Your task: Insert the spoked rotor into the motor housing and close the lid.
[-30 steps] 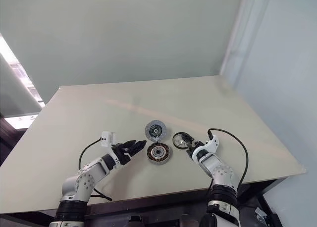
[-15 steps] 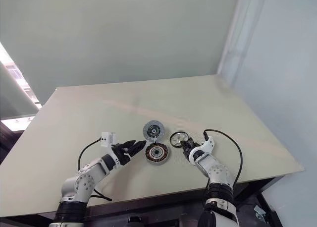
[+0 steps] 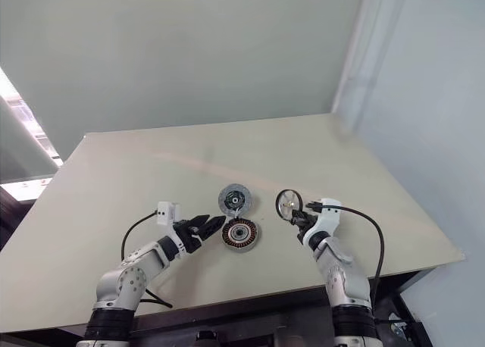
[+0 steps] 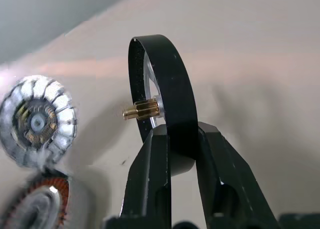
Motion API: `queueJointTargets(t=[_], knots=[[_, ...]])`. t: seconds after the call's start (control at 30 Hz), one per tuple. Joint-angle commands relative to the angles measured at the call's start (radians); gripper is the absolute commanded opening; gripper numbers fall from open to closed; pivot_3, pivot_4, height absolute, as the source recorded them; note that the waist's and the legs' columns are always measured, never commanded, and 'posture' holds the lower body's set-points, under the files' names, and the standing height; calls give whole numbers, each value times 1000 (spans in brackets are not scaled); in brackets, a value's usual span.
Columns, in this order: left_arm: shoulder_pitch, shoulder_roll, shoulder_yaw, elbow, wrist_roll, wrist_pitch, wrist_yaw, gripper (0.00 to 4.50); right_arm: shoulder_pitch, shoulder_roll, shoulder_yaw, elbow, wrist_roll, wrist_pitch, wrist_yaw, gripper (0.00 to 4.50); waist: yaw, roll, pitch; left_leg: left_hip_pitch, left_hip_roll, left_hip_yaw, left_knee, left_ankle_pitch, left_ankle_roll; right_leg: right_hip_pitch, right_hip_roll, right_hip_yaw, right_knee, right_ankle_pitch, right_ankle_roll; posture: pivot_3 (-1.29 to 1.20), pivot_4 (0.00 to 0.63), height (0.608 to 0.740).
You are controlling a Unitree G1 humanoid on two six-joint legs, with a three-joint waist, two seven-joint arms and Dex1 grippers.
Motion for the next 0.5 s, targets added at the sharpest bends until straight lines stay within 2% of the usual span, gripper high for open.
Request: queueJointTargets(t=[0.03, 0.23, 0.33, 0.5], knots=[[-14, 46, 11, -25, -21, 25, -41, 4204, 10, -78, 167, -67, -252, -338, 47, 335, -3, 0, 0, 0, 0, 0, 0, 0, 0, 0, 0, 0, 0, 0, 0, 0, 0, 740], [15, 149, -2, -69, -118, 265, -110, 4204, -6, -103, 259, 20, -456, -638, -41, 335, -4, -1, 0, 1, 0, 0, 0, 0, 0, 1, 0, 0, 0, -1, -1, 0, 0, 740], [19, 136, 29, -87, -181, 345, -93, 4204, -24, -115, 277, 64, -574, -715, -119, 335, 4, -3, 1, 0, -1, -1, 1, 0, 0, 1, -1, 0, 0, -1, -1, 0, 0, 740], [17, 88, 88, -97, -281, 444, -43, 4204, -57, -132, 303, 143, -737, -741, -243, 335, 7, -3, 1, 0, -1, -1, 3, 0, 0, 1, -1, 1, 1, -1, -1, 0, 0, 740]])
